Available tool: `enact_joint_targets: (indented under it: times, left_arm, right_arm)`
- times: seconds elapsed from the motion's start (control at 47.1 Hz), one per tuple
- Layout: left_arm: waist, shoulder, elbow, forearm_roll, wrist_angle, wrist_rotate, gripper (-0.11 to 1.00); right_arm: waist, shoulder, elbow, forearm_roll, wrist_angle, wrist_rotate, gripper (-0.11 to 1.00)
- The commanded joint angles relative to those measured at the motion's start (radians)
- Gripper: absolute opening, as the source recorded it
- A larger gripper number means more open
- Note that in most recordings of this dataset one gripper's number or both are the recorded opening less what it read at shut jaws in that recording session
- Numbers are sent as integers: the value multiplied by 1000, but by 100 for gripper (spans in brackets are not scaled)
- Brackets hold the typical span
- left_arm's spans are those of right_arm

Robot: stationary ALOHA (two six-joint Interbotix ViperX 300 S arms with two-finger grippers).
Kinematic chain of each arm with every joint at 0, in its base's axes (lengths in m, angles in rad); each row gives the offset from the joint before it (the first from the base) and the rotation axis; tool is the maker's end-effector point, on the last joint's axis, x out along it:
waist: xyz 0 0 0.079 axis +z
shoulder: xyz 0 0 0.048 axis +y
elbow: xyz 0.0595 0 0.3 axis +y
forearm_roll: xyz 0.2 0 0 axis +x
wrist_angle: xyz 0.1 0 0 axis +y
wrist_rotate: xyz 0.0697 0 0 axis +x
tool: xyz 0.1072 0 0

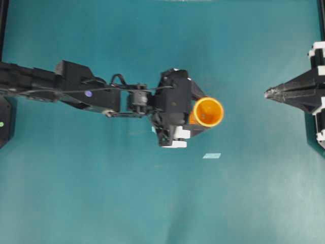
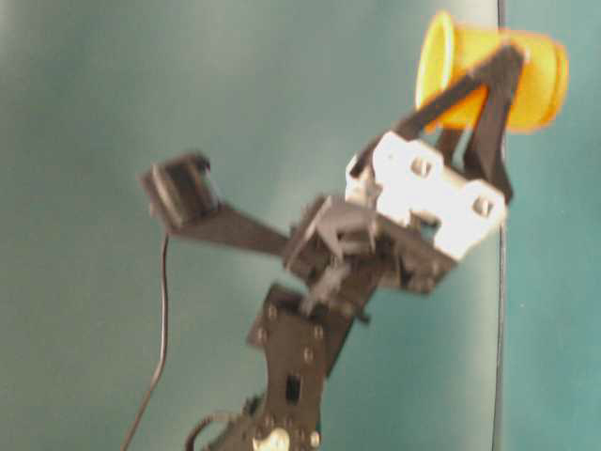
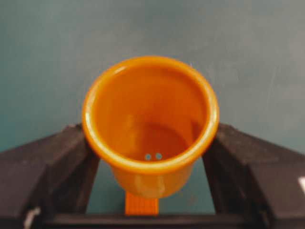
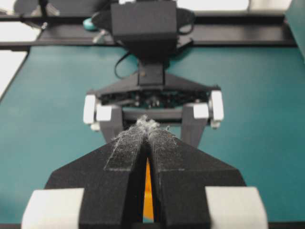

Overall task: Move the cup to the right with left arm.
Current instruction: 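Extend the left arm to carry the cup toward the right gripper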

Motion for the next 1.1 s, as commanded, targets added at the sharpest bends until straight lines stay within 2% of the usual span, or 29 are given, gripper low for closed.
enact_joint_targets:
  times: [0.0, 0.425, 1.083]
  left_arm:
    - [-2, 11, -81, 2, 12, 2, 65]
    - [0, 169, -339, 3, 77, 3, 65]
    - [3, 298, -514, 3, 100, 3, 65]
  right_arm:
    - [0, 3, -37, 2, -3, 0, -1]
    - [0, 0, -38, 2, -2, 0, -1]
    - [0, -5, -41, 0, -2, -2, -1]
